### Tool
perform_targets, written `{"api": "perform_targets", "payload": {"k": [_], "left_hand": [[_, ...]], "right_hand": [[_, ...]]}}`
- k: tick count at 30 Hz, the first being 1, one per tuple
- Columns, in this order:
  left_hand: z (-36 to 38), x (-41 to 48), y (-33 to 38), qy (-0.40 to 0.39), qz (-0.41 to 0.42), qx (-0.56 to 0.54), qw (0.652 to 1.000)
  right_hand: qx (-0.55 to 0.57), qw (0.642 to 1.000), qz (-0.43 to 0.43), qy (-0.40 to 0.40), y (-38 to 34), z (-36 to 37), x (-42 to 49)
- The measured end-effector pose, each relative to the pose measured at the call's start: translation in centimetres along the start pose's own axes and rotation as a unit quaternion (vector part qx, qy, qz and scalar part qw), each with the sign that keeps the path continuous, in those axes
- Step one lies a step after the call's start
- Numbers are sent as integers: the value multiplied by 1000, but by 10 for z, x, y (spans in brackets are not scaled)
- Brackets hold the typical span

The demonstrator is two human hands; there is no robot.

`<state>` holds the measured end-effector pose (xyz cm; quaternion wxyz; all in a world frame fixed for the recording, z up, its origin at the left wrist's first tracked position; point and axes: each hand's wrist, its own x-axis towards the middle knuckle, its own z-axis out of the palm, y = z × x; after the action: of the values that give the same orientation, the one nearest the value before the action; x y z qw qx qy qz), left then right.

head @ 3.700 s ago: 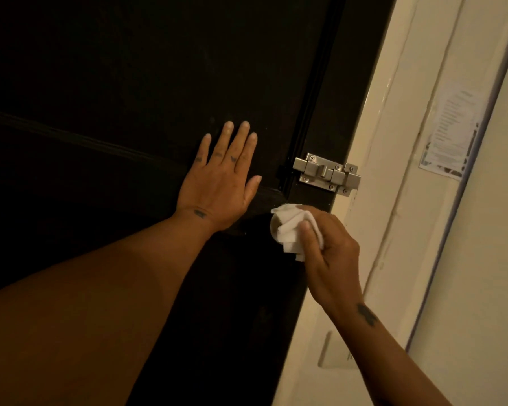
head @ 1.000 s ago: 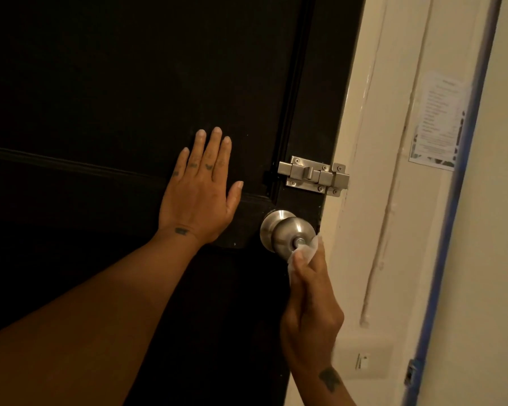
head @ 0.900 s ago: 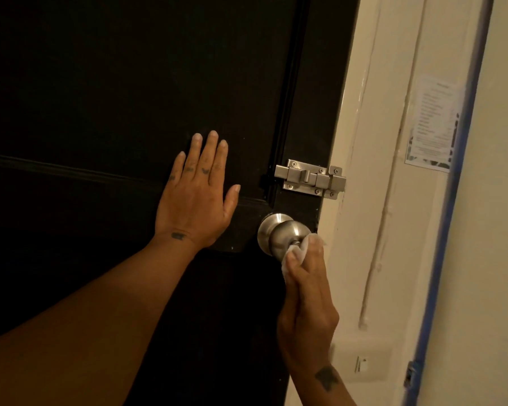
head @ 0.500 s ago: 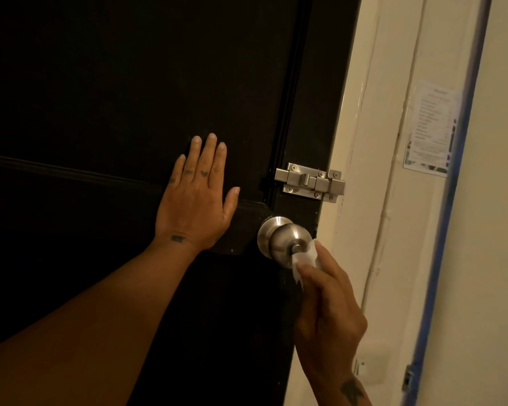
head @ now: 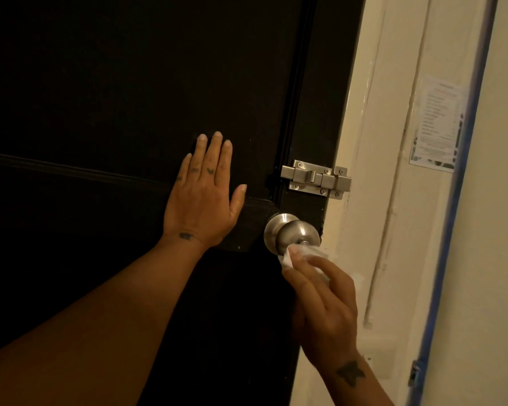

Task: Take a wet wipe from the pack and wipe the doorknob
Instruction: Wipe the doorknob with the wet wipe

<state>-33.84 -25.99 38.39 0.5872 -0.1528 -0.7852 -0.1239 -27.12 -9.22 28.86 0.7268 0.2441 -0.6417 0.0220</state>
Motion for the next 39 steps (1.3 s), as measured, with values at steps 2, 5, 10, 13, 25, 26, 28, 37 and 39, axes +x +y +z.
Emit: {"api": "perform_targets", "payload": {"k": [2,5,10,13,25,26,28,37,39], "left_hand": [[-1,0,1,-2,-1,0,1000],[-4,-1,2,-13,-8,-8,1000],[-5,-2,2,-21,-4,-10,1000],[-4,-2,1,-22,-6,-16,1000],[-5,-1,2,-25,-10,-14,1000],[-5,-1,2,-25,-10,-14,1000],[-5,-2,2,-24,-10,-14,1000],[-4,-2,1,-11,-4,-5,1000],[-4,-2,2,-15,-3,-4,1000]], "right_hand": [[-16,999,-33,0,2,4,11],[-25,997,-70,-4,8,9,18],[-7,998,-50,-25,16,1,8],[-13,999,-25,-28,12,5,13],[8,998,-20,-58,18,12,18],[41,997,9,-61,16,14,22],[118,989,75,-57,13,15,28],[186,953,236,-46,9,5,51],[134,973,167,-83,5,6,48]]}}
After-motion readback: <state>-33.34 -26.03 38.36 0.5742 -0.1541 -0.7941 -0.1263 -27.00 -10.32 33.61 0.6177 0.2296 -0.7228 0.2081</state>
